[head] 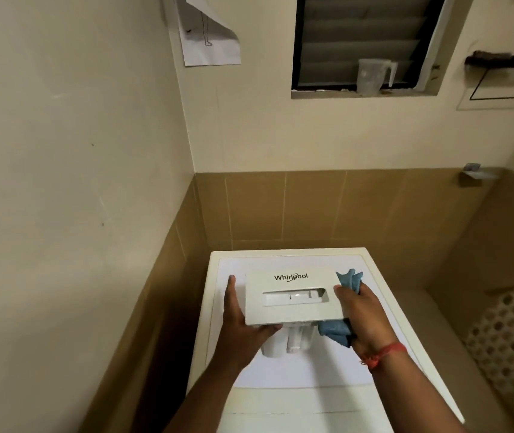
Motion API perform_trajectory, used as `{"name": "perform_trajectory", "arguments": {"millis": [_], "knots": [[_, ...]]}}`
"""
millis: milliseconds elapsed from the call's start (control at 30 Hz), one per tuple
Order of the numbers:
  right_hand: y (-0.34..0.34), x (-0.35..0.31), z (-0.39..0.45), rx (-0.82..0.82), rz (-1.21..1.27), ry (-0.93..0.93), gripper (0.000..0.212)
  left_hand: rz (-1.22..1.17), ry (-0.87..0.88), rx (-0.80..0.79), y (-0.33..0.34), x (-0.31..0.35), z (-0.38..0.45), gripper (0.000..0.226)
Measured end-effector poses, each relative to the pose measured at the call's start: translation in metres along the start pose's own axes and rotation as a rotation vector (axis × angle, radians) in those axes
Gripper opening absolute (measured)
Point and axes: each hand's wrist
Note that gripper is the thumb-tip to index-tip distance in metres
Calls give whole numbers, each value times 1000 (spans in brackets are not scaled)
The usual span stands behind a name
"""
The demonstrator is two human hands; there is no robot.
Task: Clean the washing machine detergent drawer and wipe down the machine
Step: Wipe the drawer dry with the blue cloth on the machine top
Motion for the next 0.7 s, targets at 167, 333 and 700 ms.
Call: {"name": "perform_trajectory", "arguments": {"millis": [167, 333, 700], "knots": [[7, 0, 5, 20, 25, 24, 19, 136, 146, -229, -25, 9, 21, 121], [9, -5, 11, -16, -67, 11, 18, 177, 158, -210, -27, 11, 30, 118], [27, -39, 15, 22, -1319, -826, 21, 174, 119, -208, -23, 10, 32, 118]]}}
Point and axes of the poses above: each hand's wrist, its own z-axis towards the middle knuckle, its own y-axis out of the palm, x = y × z, and after that the axes turned 9 degrees about -y, right-handed
